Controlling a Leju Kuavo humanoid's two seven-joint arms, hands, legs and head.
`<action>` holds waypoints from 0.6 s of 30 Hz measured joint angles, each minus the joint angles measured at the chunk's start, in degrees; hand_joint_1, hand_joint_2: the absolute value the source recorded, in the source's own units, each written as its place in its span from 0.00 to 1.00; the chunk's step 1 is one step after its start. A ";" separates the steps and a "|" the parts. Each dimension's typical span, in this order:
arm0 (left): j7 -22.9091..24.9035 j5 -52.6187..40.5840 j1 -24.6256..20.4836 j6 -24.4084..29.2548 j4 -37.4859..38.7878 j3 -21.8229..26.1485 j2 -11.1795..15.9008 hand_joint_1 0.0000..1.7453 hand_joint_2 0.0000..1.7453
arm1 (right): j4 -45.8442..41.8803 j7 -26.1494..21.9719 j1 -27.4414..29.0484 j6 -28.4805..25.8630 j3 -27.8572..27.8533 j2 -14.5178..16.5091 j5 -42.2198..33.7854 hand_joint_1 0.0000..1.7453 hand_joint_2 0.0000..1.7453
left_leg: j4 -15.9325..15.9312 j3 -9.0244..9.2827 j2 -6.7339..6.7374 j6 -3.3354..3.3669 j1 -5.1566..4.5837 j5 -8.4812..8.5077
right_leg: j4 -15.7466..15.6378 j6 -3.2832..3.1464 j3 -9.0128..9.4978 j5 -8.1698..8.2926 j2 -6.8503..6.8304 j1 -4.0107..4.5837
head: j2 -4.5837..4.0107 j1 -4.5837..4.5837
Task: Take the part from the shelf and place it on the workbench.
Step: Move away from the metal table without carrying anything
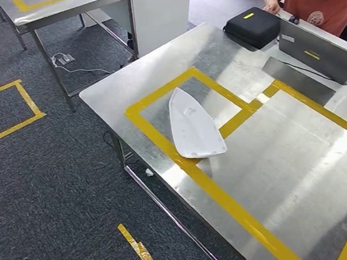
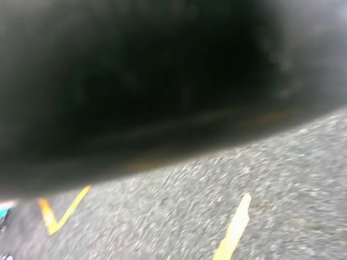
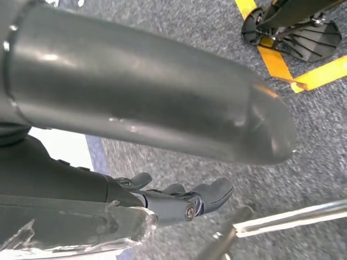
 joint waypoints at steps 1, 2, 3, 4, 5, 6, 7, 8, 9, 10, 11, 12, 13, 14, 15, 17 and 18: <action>0.00 -0.14 -0.06 -0.20 0.18 0.44 -0.06 0.00 0.00 | -0.10 0.00 -0.05 0.04 -0.05 0.08 0.00 0.00 0.00 | -3.85 2.25 1.00 0.22 -0.08 1.93 | 0.00 0.16 0.24 -0.18 -0.73 0.05 | 0.00 0.00; 0.05 -0.28 -0.24 -0.48 0.40 0.93 -0.17 0.00 0.00 | -0.20 0.00 -0.08 0.10 -0.14 0.19 0.00 0.00 0.00 | -7.76 4.43 2.33 0.52 -0.32 3.27 | 0.11 0.41 0.41 -0.46 -1.42 0.23 | 0.00 -0.02; 0.17 -0.41 -0.48 -0.73 0.72 1.48 -0.34 0.00 0.00 | -0.31 0.00 -0.10 0.18 -0.27 0.30 0.00 0.00 0.00 | -10.68 6.10 3.44 0.90 -0.53 4.09 | 0.16 0.70 0.50 -0.73 -2.07 0.39 | 0.00 0.03; 0.38 -0.51 -0.69 -0.92 1.16 2.12 -0.52 0.00 0.00 | -0.44 0.01 -0.15 0.26 -0.40 0.45 0.00 0.00 0.00 | -12.33 7.00 4.20 1.28 -0.75 4.28 | 0.19 1.01 0.58 -1.00 -2.69 0.53 | 0.00 0.14; 0.67 -0.57 -0.82 -1.09 1.63 2.82 -0.70 0.00 0.00 | -0.59 0.02 -0.24 0.34 -0.53 0.59 0.00 0.00 0.00 | -12.81 7.15 4.12 1.57 -0.93 4.06 | 0.20 1.28 0.72 -1.22 -3.28 0.63 | 0.00 0.26; 1.07 -0.63 -0.86 -1.19 2.16 3.66 -0.86 0.00 0.00 | -0.78 0.04 -0.39 0.44 -0.63 0.75 0.00 0.00 0.00 | -12.82 7.07 3.46 1.92 -0.96 4.09 | 0.08 1.53 1.02 -1.32 -3.87 0.58 | 0.00 0.37; 1.51 -0.72 -0.85 -1.24 2.62 4.54 -1.02 0.00 0.00 | -1.01 0.06 -0.55 0.54 -0.68 0.93 0.00 0.00 0.00 | -13.03 7.10 2.84 2.25 -0.90 4.19 | 0.18 1.84 1.22 -1.60 -3.88 0.46 | 0.00 0.43; 1.98 -0.81 -0.87 -1.23 3.04 5.37 -1.16 0.00 0.00 | -1.24 0.08 -0.66 0.63 -0.75 1.08 0.00 0.00 0.00 | -13.21 7.14 2.24 2.57 -0.79 4.35 | 0.84 2.13 1.12 -2.21 -2.81 0.34 | 0.00 0.52; 2.44 -0.91 -0.96 -1.20 3.52 6.08 -1.29 0.00 0.00 | -1.47 0.09 -0.72 0.70 -0.87 1.22 0.00 0.00 0.00 | -13.40 7.18 1.58 2.90 -0.65 4.54 | 2.62 2.42 0.36 -3.38 -1.15 0.20 | 0.00 0.64; 2.80 -0.99 -1.11 -1.17 4.02 6.55 -1.39 0.00 0.00 | -1.65 0.10 -0.67 0.78 -1.03 1.31 0.00 0.00 0.00 | -13.49 7.19 0.90 3.12 -0.51 4.65 | 5.81 2.64 -1.19 -5.10 0.88 0.06 | 0.00 0.80; 3.10 -1.02 -1.26 -1.15 4.58 6.91 -1.44 0.00 0.00 | -1.79 0.14 -0.57 0.83 -1.21 1.38 0.00 0.00 0.00 | -13.48 7.13 0.14 3.26 -0.51 4.68 | 9.86 2.76 -3.17 -6.95 2.50 0.01 | 0.00 0.95; 3.33 -1.02 -1.40 -1.16 5.13 7.21 -1.47 0.00 0.00 | -1.87 0.18 -0.46 0.87 -1.37 1.48 0.00 0.00 0.00 | -13.47 7.09 -0.70 3.35 -0.52 4.68 | 13.87 2.84 -5.25 -8.43 3.26 -0.02 | 0.00 1.01; 3.50 -1.02 -1.49 -1.16 5.59 7.51 -1.48 0.00 0.00 | -1.95 0.22 -0.36 0.92 -1.48 1.55 0.00 0.00 0.00 | -13.46 7.11 -1.55 3.38 -0.53 4.68 | 16.55 2.88 -6.84 -8.97 3.55 -0.02 | 0.00 1.04; 3.64 -1.02 -1.52 -1.16 5.96 7.80 -1.50 0.00 0.00 | -2.02 0.25 -0.31 0.94 -1.56 1.62 0.00 0.00 0.00 | -13.44 7.18 -2.42 3.37 -0.53 4.66 | 16.97 2.88 -7.44 -8.21 3.67 -0.03 | 0.00 1.06; 3.84 -1.02 -1.53 -1.15 6.27 8.01 -1.52 0.00 0.00 | -2.10 0.26 -0.29 0.95 -1.63 1.68 0.00 0.00 0.00 | -13.43 7.29 -3.28 3.34 -0.52 4.64 | 15.13 2.83 -6.98 -6.38 3.84 -0.07 | 0.00 1.07; 4.55 -0.97 -1.57 -1.08 6.92 8.22 -1.60 0.00 0.00 | -2.33 0.26 -0.29 0.96 -1.87 1.76 0.00 0.00 0.00 | -13.40 7.49 -4.93 3.13 -0.52 4.56 | 7.43 2.57 -3.97 -1.77 6.12 -0.32 | 0.00 1.09; 5.10 -0.83 -1.64 -1.01 7.26 8.23 -1.62 0.00 0.00 | -2.43 0.26 -0.30 0.97 -2.03 1.79 0.00 0.00 0.00 | -13.29 7.45 -5.69 2.91 -0.55 4.51 | 4.03 2.42 -2.54 -0.40 7.71 -0.52 | 0.00 1.09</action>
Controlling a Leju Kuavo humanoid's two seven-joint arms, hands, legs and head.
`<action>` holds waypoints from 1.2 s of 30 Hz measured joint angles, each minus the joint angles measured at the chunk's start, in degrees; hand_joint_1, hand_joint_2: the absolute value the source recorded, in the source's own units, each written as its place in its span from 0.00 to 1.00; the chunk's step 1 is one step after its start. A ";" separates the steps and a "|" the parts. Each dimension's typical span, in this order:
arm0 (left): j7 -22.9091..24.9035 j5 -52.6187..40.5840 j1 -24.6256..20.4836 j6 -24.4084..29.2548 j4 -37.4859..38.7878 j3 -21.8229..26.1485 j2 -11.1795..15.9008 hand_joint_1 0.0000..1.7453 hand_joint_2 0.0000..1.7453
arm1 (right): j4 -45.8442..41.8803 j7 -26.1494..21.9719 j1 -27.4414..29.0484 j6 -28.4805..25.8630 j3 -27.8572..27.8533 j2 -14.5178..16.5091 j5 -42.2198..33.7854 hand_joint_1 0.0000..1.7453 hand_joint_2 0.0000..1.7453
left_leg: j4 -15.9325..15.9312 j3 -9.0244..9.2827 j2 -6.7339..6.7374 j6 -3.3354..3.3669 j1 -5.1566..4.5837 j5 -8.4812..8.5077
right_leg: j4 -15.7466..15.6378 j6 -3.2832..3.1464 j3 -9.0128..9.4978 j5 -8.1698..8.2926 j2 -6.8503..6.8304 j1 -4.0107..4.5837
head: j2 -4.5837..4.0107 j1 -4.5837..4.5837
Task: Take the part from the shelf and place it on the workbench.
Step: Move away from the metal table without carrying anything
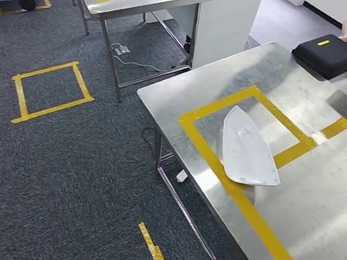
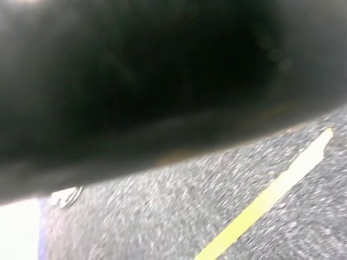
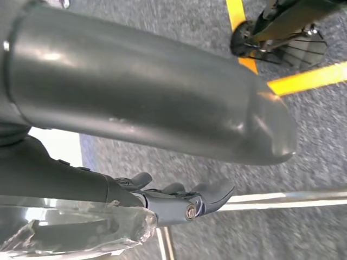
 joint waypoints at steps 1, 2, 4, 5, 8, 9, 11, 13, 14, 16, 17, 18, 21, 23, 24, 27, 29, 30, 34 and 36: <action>0.64 0.20 -0.06 0.13 0.36 -0.01 -0.02 0.00 0.00 | -0.08 0.02 -0.01 0.03 -0.15 0.02 0.00 0.00 0.00 | 0.07 -0.16 -0.68 -0.33 0.03 0.03 | -2.12 -0.14 0.99 0.63 1.30 -0.09 | 0.00 0.02; 1.31 0.49 -0.07 0.32 0.72 -0.01 -0.02 0.00 0.00 | -0.13 0.04 -0.03 0.07 -0.26 0.03 0.00 0.00 0.00 | 0.11 -0.39 -1.33 -0.73 0.11 0.12 | -2.88 -0.31 1.41 0.57 1.96 -0.09 | 0.00 0.01; 2.61 1.07 -0.01 0.74 1.50 -0.01 0.00 0.00 0.00 | -0.23 0.08 -0.07 0.12 -0.39 0.10 0.00 0.00 0.00 | 0.06 -0.79 -2.44 -1.52 0.40 0.36 | -3.22 -0.82 1.77 0.76 0.68 0.02 | 0.00 0.03; 3.17 1.38 0.01 0.96 1.91 -0.03 0.01 0.00 0.00 | -0.31 0.07 -0.11 0.11 -0.44 0.16 0.00 0.00 0.00 | 0.47 -1.06 -1.82 -1.82 0.39 0.06 | -3.44 -1.17 1.91 0.91 -0.13 0.00 | 0.00 -0.02; 4.45 2.43 -0.16 1.65 3.12 -0.48 0.01 0.00 0.00 | -0.48 0.02 -0.06 0.11 -0.53 0.40 0.00 0.00 0.00 | 7.83 -4.62 3.28 -2.44 0.24 -4.18 | -3.96 -2.01 2.32 1.01 -3.02 0.08 | 0.00 -0.43; 4.75 2.75 -0.18 1.80 3.54 -0.68 0.01 0.00 0.00 | -0.49 0.03 -0.01 0.12 -0.60 0.44 0.00 0.00 0.00 | 11.66 -6.51 4.37 -2.61 0.32 -5.90 | -3.95 -2.18 2.35 0.90 -4.05 0.21 | 0.00 -0.51; 5.21 3.24 -0.12 1.90 4.32 -0.92 0.02 0.00 0.00 | -0.54 0.04 -0.01 0.11 -0.81 0.46 0.00 0.00 0.00 | 15.89 -8.55 5.19 -2.82 0.49 -6.86 | -3.93 -2.32 2.42 0.69 -6.03 0.41 | 0.00 -0.49; 5.78 3.74 -0.04 1.98 4.77 -1.20 0.04 0.00 0.00 | -0.58 0.03 -0.14 0.10 -0.97 0.47 0.00 0.00 0.00 | 12.19 -6.46 5.85 -2.73 0.52 -3.98 | -3.92 -2.23 2.66 0.46 -7.66 0.53 | 0.00 -0.50; 6.07 3.99 -0.04 2.04 4.94 -1.46 0.06 0.00 0.00 | -0.59 0.02 -0.23 0.11 -0.99 0.50 0.00 0.00 0.00 | 8.29 -4.27 6.99 -2.52 0.42 -2.16 | -3.91 -2.09 2.88 0.30 -8.39 0.60 | 0.00 -0.51; 6.50 4.40 -0.11 2.12 5.20 -2.10 0.12 0.00 0.00 | -0.60 0.00 -0.35 0.11 -1.06 0.54 0.00 0.00 0.00 | 1.99 -0.75 9.30 -1.91 -0.03 -0.27 | -3.80 -1.59 3.04 -0.21 -9.70 0.91 | 0.00 -0.41; 6.62 4.54 -0.10 2.13 5.32 -2.34 0.14 0.00 0.00 | -0.60 0.00 -0.43 0.10 -1.12 0.55 0.00 0.00 0.00 | 0.62 -0.04 9.88 -1.60 -0.26 -0.23 | -3.78 -1.32 3.10 -0.43 -10.30 1.03 | 0.00 -0.30; 6.71 4.61 -0.01 2.14 5.43 -2.46 0.16 0.00 0.00 | -0.60 0.00 -0.56 0.10 -1.18 0.57 0.00 0.00 0.00 | 0.33 0.02 9.56 -1.33 -0.46 -0.41 | -3.80 -1.06 3.30 -0.61 -10.88 1.08 | 0.00 -0.20; 6.82 4.70 0.33 2.28 5.60 -2.55 0.16 0.00 0.00 | -0.61 -0.03 -0.94 0.10 -1.28 0.66 0.00 0.00 0.00 | -0.20 0.18 7.68 -0.39 -0.26 -0.05 | -2.60 -0.15 3.46 -1.88 -9.20 0.70 | 0.00 0.03; 6.83 4.76 0.31 2.42 5.70 -2.82 0.13 0.00 0.00 | -0.61 -0.08 -0.87 0.10 -1.40 0.66 0.00 0.00 0.00 | -0.38 0.21 6.43 0.07 -0.08 0.16 | 2.65 0.21 0.91 -4.94 -5.81 0.51 | 0.00 0.34; 6.83 4.79 0.29 2.45 5.77 -3.02 0.14 0.00 0.00 | -0.61 -0.09 -0.74 0.10 -1.51 0.66 0.00 0.00 0.00 | -0.37 0.16 5.68 0.21 -0.08 0.18 | 6.50 0.27 -0.99 -6.70 -4.89 0.46 | 0.00 0.43; 6.87 4.95 0.31 2.48 6.04 -3.44 0.15 0.00 0.00 | -0.61 -0.09 -0.51 0.21 -1.87 0.66 0.00 0.00 0.00 | -0.31 0.19 3.12 0.29 -0.11 0.17 | 11.37 0.33 -4.19 -6.87 -4.08 0.39 | 0.00 0.48; 6.91 5.03 0.33 2.47 6.25 -3.56 0.15 0.00 0.00 | -0.61 -0.14 -0.60 0.30 -1.97 0.66 0.00 0.00 0.00 | -0.25 0.35 1.44 0.14 -0.07 0.11 | 5.20 0.15 -1.90 -2.46 -2.91 0.20 | 0.00 0.49; 6.92 5.05 0.31 2.47 6.32 -3.62 0.15 0.00 0.00 | -0.61 -0.17 -0.65 0.33 -2.03 0.66 0.00 0.00 0.00 | -0.15 0.33 0.67 -0.07 -0.11 0.06 | 1.60 0.04 -0.41 -0.76 -1.54 0.04 | 0.00 0.49; 6.92 5.11 0.43 2.45 6.47 -3.82 0.23 0.00 0.00 | -0.62 -0.19 -0.84 0.36 -2.42 0.71 0.00 0.00 0.00 | 0.00 -0.42 -1.98 -1.53 0.19 0.38 | -3.00 -0.60 1.92 0.47 -0.01 0.04 | 0.00 0.51; 6.92 5.13 0.57 2.47 6.56 -3.80 0.30 0.00 0.00 | -0.62 -0.21 -0.88 0.37 -2.54 0.91 0.00 0.00 0.00 | 0.88 -0.99 -1.02 -2.16 0.22 -0.30 | -3.45 -1.30 2.27 0.75 -1.44 -0.01 | 0.00 0.32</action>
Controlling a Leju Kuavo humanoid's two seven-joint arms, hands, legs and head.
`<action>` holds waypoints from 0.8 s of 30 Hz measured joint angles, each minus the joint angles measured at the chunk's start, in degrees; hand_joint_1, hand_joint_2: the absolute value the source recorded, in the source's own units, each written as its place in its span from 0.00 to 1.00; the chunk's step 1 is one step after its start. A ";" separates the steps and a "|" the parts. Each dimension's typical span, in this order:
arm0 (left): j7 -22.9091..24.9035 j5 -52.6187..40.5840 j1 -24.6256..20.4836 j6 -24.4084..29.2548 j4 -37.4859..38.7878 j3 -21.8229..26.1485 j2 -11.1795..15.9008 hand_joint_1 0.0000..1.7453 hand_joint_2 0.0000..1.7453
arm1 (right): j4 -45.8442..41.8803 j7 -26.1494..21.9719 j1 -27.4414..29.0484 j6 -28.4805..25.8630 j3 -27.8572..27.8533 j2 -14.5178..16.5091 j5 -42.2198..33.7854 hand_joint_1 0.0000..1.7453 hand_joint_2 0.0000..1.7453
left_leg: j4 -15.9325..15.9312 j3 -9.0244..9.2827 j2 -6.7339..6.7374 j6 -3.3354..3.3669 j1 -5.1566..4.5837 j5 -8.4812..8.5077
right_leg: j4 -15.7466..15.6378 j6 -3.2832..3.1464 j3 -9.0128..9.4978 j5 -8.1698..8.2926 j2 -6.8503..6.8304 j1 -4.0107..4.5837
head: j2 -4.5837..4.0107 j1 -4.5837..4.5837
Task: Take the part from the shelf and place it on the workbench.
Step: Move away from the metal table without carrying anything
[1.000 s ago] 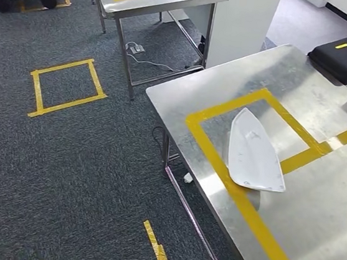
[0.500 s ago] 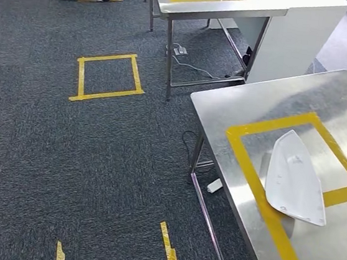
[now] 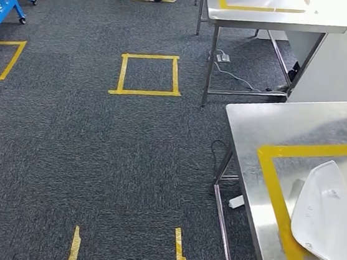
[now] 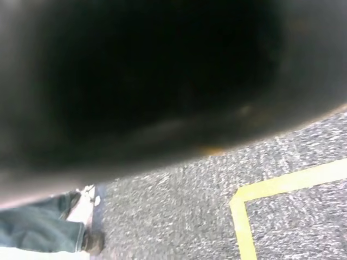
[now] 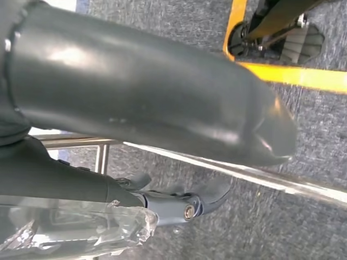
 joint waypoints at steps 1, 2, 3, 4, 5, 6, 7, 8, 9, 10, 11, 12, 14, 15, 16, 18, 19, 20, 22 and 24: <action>0.00 0.00 -0.02 0.02 0.03 -0.04 0.03 0.00 0.00 | -0.01 -0.02 0.03 0.00 -0.06 0.11 0.00 0.00 0.00 | 1.81 -0.87 1.50 -0.23 -0.09 -1.19 | -0.26 -0.33 0.15 0.09 -0.83 -0.05 | 0.00 -0.18; 0.00 0.00 -0.06 0.02 0.07 -0.10 0.03 0.00 0.00 | -0.01 -0.03 0.06 -0.01 -0.12 0.16 0.00 0.00 0.00 | 4.77 -2.26 3.43 -0.41 -0.10 -2.87 | -0.40 -0.60 0.27 0.09 -1.70 -0.01 | 0.00 -0.34; 0.00 0.00 -0.11 0.02 0.12 -0.17 0.03 0.00 0.00 | -0.01 -0.03 0.13 -0.02 -0.20 0.17 0.00 0.00 0.00 | 8.57 -4.14 4.93 -0.60 -0.06 -4.71 | -0.44 -0.82 0.32 0.00 -2.59 0.10 | 0.00 -0.46; 0.00 0.00 -0.11 -0.01 0.18 -0.21 0.03 0.00 0.00 | 0.00 -0.02 0.20 -0.03 -0.28 0.18 0.00 0.00 0.00 | 12.14 -5.93 5.67 -0.76 0.02 -6.09 | -0.43 -0.94 0.35 -0.11 -3.55 0.21 | 0.00 -0.46; 0.00 0.01 -0.07 -0.02 0.25 -0.23 0.04 0.00 0.00 | 0.01 0.00 0.23 -0.02 -0.36 0.18 0.00 0.00 0.00 | 14.45 -7.09 6.04 -0.86 0.09 -6.60 | -0.43 -1.01 0.39 -0.22 -4.45 0.30 | 0.00 -0.45; 0.00 0.07 -0.01 -0.02 0.28 -0.23 0.04 0.00 0.00 | 0.01 0.00 0.24 -0.02 -0.42 0.18 0.00 0.00 0.00 | 14.82 -7.26 6.23 -0.89 0.12 -6.05 | -0.42 -1.03 0.47 -0.33 -5.29 0.34 | 0.00 -0.45; 0.00 0.23 0.04 -0.02 0.30 -0.25 0.05 0.00 0.00 | 0.01 -0.03 0.19 -0.02 -0.46 0.19 0.00 0.00 0.00 | 12.93 -6.25 6.49 -0.85 0.12 -4.49 | -0.42 -0.99 0.61 -0.46 -6.03 0.37 | 0.00 -0.46; 0.00 0.46 0.05 -0.02 0.31 -0.31 0.07 0.00 0.00 | 0.01 -0.08 0.14 -0.03 -0.48 0.19 0.00 0.00 0.00 | 9.44 -4.33 7.26 -0.68 0.06 -2.46 | -0.42 -0.88 0.85 -0.62 -6.72 0.40 | 0.00 -0.47; 0.00 0.76 0.05 -0.01 0.31 -0.46 0.09 0.00 0.00 | 0.01 -0.15 0.11 -0.05 -0.51 0.19 0.00 0.00 0.00 | 5.61 -2.22 8.70 -0.47 -0.13 -0.83 | -0.39 -0.70 1.08 -0.84 -7.36 0.50 | 0.00 -0.46; 0.00 1.06 0.00 0.01 0.31 -0.72 0.11 0.00 0.00 | 0.01 -0.20 0.13 -0.09 -0.55 0.19 0.00 0.00 0.00 | 2.43 -0.49 9.98 -0.12 -0.35 0.17 | -0.31 -0.43 1.14 -1.13 -8.00 0.65 | 0.00 -0.48; 0.00 1.30 -0.03 0.02 0.32 -1.00 0.14 0.00 0.00 | 0.01 -0.23 0.13 -0.13 -0.59 0.19 0.00 0.00 0.00 | 0.46 0.54 10.95 0.21 -0.60 0.49 | -0.24 -0.15 1.19 -1.40 -8.63 0.79 | 0.00 -0.39; 0.04 1.54 0.00 0.03 0.32 -1.24 0.16 0.00 0.00 | 0.01 -0.25 0.07 -0.17 -0.63 0.18 0.00 0.00 0.00 | -0.27 0.83 11.25 0.53 -0.84 0.29 | -0.21 0.13 1.30 -1.61 -9.26 0.88 | 0.00 -0.34; 0.18 1.85 0.21 0.07 0.33 -1.45 0.18 0.00 0.00 | 0.01 -0.27 -0.27 -0.27 -0.68 0.18 0.00 0.00 0.00 | -0.70 0.88 10.02 1.22 -0.88 0.33 | -0.23 0.70 1.76 -1.96 -10.17 0.77 | 0.00 -0.27; 0.27 1.97 0.32 0.09 0.33 -1.50 0.17 0.00 0.00 | 0.01 -0.28 -0.42 -0.34 -0.69 0.18 0.00 0.00 0.00 | -0.93 0.98 9.39 1.60 -0.75 0.48 | 0.27 1.01 1.78 -2.48 -9.28 0.65 | 0.00 -0.16; 0.33 2.05 0.37 0.11 0.33 -1.61 0.16 0.00 0.00 | 0.01 -0.29 -0.50 -0.40 -0.69 0.18 0.00 0.00 0.00 | -1.16 1.09 8.72 1.93 -0.58 0.68 | 1.70 1.29 1.23 -3.47 -7.76 0.55 | 0.00 0.01; 0.37 2.21 0.36 0.10 0.34 -2.02 0.14 0.00 0.00 | 0.01 -0.30 -0.39 -0.50 -0.71 0.18 0.00 0.00 0.00 | -1.33 1.11 7.27 2.44 -0.34 0.89 | 8.38 1.70 -1.95 -6.88 -3.98 0.37 | 0.00 0.45; 0.37 2.28 0.35 0.09 0.34 -2.21 0.14 0.00 0.00 | 0.01 -0.29 -0.28 -0.51 -0.72 0.18 0.00 0.00 0.00 | -1.32 1.04 6.44 2.55 -0.33 0.92 | 12.43 1.83 -4.08 -8.45 -3.12 0.30 | 0.00 0.51; 0.38 2.36 0.36 0.08 0.36 -2.33 0.15 0.00 0.00 | 0.01 -0.28 -0.15 -0.51 -0.73 0.18 0.00 0.00 0.00 | -1.30 1.02 5.60 2.61 -0.31 0.93 | 15.62 1.94 -5.93 -9.33 -2.75 0.23 | 0.00 0.53; 0.43 2.54 0.40 0.09 0.37 -2.41 0.15 0.00 0.00 | 0.01 -0.28 -0.01 -0.52 -0.77 0.18 0.00 0.00 0.00 | -1.25 1.13 3.81 2.56 -0.27 0.89 | 15.56 2.02 -6.83 -7.26 -2.55 0.12 | 0.00 0.53; 0.49 2.77 0.40 0.07 0.39 -2.53 0.14 0.00 0.00 | 0.02 -0.29 0.01 -0.55 -0.79 0.17 0.00 0.00 0.00 | -1.19 1.33 2.15 2.31 -0.18 0.77 | 8.41 1.93 -4.32 -2.33 -1.07 -0.10 | 0.00 0.57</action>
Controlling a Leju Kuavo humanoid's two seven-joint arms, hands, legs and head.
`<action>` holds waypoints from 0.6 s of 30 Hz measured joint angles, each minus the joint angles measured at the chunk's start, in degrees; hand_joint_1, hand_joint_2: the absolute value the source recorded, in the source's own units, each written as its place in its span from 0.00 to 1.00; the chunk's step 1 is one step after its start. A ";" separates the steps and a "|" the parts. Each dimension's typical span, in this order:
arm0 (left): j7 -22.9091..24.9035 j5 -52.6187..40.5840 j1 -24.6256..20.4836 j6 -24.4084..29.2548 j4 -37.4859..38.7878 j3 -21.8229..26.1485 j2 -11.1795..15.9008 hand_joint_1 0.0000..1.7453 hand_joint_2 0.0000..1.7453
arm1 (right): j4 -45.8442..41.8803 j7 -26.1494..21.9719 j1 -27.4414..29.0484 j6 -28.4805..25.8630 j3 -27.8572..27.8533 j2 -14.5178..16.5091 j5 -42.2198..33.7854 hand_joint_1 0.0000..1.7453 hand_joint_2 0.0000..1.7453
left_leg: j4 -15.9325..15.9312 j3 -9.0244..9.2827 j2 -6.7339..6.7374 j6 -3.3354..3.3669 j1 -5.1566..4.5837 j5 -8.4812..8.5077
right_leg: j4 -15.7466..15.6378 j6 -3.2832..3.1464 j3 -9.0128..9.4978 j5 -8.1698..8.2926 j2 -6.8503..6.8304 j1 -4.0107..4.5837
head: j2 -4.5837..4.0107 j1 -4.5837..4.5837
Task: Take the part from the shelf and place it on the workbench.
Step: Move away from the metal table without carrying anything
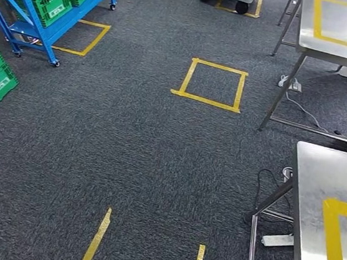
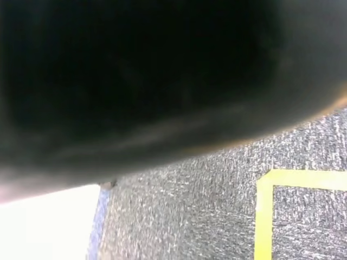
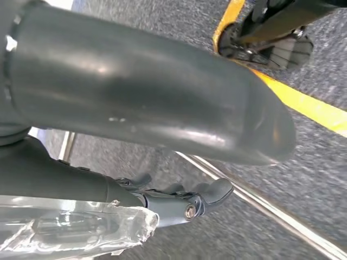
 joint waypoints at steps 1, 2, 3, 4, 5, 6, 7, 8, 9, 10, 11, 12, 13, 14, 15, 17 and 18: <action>0.01 0.11 -0.03 -0.02 0.01 -0.09 0.00 0.00 0.00 | 0.01 -0.01 -0.01 -0.01 0.00 -0.01 0.00 0.00 0.00 | 0.17 -0.01 -0.72 -0.26 -0.06 -0.10 | -3.76 -0.09 1.46 1.65 1.18 -0.18 | 0.00 0.02; 0.00 0.24 -0.02 -0.06 0.01 -0.19 0.01 0.00 0.00 | 0.02 -0.01 -0.05 0.01 0.01 -0.01 -0.02 0.00 0.00 | 0.27 -0.13 -1.27 -0.59 -0.09 -0.13 | -6.26 -0.20 2.48 2.49 2.19 -0.27 | 0.00 0.01; -0.13 0.47 0.04 -0.19 0.01 -0.26 0.02 0.00 0.00 | 0.03 -0.05 -0.13 0.04 0.00 -0.02 -0.05 0.00 0.00 | 0.35 -0.32 -1.74 -0.97 -0.09 -0.10 | -7.47 -0.36 3.04 2.62 2.84 -0.30 | 0.00 0.02; -0.45 0.81 0.12 -0.52 0.01 -0.31 0.04 0.00 0.00 | 0.06 -0.14 -0.25 0.08 -0.03 -0.03 -0.10 0.00 0.00 | 0.35 -0.51 -2.17 -1.37 -0.06 0.01 | -7.84 -0.58 3.29 2.49 2.72 -0.22 | 0.00 -0.01; -0.99 1.24 0.21 -0.98 0.03 -0.32 0.08 0.00 0.00 | 0.10 -0.22 -0.35 0.12 -0.08 -0.04 -0.15 0.00 0.00 | 0.20 -0.53 -2.42 -1.65 0.05 0.12 | -7.95 -0.79 3.35 2.57 2.46 -0.15 | 0.00 -0.03; -1.82 1.65 0.28 -1.52 0.06 -0.32 0.13 0.00 0.00 | 0.19 -0.33 -0.44 0.12 -0.17 -0.05 -0.20 0.00 0.00 | 0.02 -0.49 -2.52 -1.33 0.09 0.32 | -8.22 -0.87 3.50 2.72 2.30 -0.17 | 0.00 0.01; -2.86 1.93 0.34 -2.10 0.09 -0.37 0.16 0.00 0.00 | 0.31 -0.40 -0.53 0.13 -0.30 -0.06 -0.24 0.00 0.00 | -0.15 -0.41 -2.53 -0.65 0.04 0.41 | -8.51 -0.88 3.57 2.87 2.17 -0.20 | 0.00 -0.13; -4.01 2.09 0.40 -2.60 0.13 -0.45 0.20 0.00 0.00 | 0.48 -0.43 -0.63 0.14 -0.45 -0.06 -0.27 0.00 0.00 | -0.25 -0.30 -2.45 0.11 -0.03 0.47 | -8.75 -0.84 3.66 2.96 2.10 -0.25 | 0.00 -0.20; -5.16 2.14 0.49 -3.07 0.17 -0.55 0.21 0.00 0.00 | 0.66 -0.44 -0.76 0.15 -0.66 -0.06 -0.32 0.00 0.00 | -0.37 -0.26 -2.33 0.88 -0.09 0.58 | -8.81 -0.77 3.76 3.00 2.07 -0.22 | 0.00 -0.31; -6.07 2.14 0.57 -3.45 0.22 -0.65 0.21 0.00 0.00 | 0.83 -0.44 -0.88 0.16 -0.85 -0.06 -0.34 0.00 0.00 | -0.41 -0.23 -2.29 1.13 -0.10 0.54 | -8.79 -0.85 3.76 2.98 2.05 -0.13 | 0.00 -0.42; -6.70 2.13 0.62 -3.71 0.27 -0.74 0.21 0.00 0.00 | 0.97 -0.43 -0.95 0.17 -1.02 -0.06 -0.37 0.00 0.00 | -0.45 -0.18 -2.25 1.10 -0.06 0.58 | -8.76 -0.95 3.79 2.96 2.05 -0.02 | 0.00 -0.40; -7.04 2.13 0.63 -3.85 0.32 -0.85 0.21 0.00 0.00 | 1.08 -0.43 -0.98 0.16 -1.18 -0.06 -0.37 0.00 0.00 | -0.50 -0.15 -2.23 1.01 -0.01 0.61 | -8.73 -1.05 3.80 2.95 2.05 0.08 | 0.00 -0.42; -7.19 2.13 0.63 -3.87 0.36 -0.97 0.21 0.00 0.00 | 1.16 -0.43 -0.99 0.16 -1.29 -0.06 -0.37 0.00 0.00 | -0.55 -0.15 -2.21 0.76 0.06 0.64 | -8.68 -1.19 3.79 2.92 2.05 0.18 | 0.00 -0.40; -7.34 2.12 0.63 -3.93 0.37 -1.06 0.21 0.00 0.00 | 1.23 -0.43 -0.99 0.15 -1.38 -0.06 -0.38 0.00 0.00 | -0.62 -0.14 -2.20 0.21 0.14 0.66 | -8.62 -1.28 3.76 2.90 2.04 0.25 | 0.00 -0.40; -7.52 2.07 0.64 -4.02 0.39 -1.13 0.21 0.00 0.00 | 1.28 -0.43 -1.00 0.14 -1.47 -0.06 -0.38 0.00 0.00 | -0.68 -0.14 -2.20 -0.60 0.24 0.65 | -8.55 -1.37 3.72 2.86 2.04 0.30 | 0.00 -0.39; -7.97 1.60 0.64 -4.32 0.44 -1.15 0.21 0.00 0.00 | 1.36 -0.43 -1.03 0.10 -1.68 -0.09 -0.38 0.00 0.00 | -0.75 -0.14 -2.19 -2.05 0.40 0.58 | -8.38 -1.51 3.64 2.78 2.04 0.36 | 0.00 -0.37; -8.22 1.22 0.64 -4.48 0.48 -1.13 0.21 0.00 0.00 | 1.38 -0.43 -1.06 0.07 -1.84 -0.11 -0.37 0.00 0.00 | -0.75 -0.15 -2.19 -2.40 0.44 0.55 | -8.32 -1.55 3.62 2.75 2.04 0.37 | 0.00 -0.36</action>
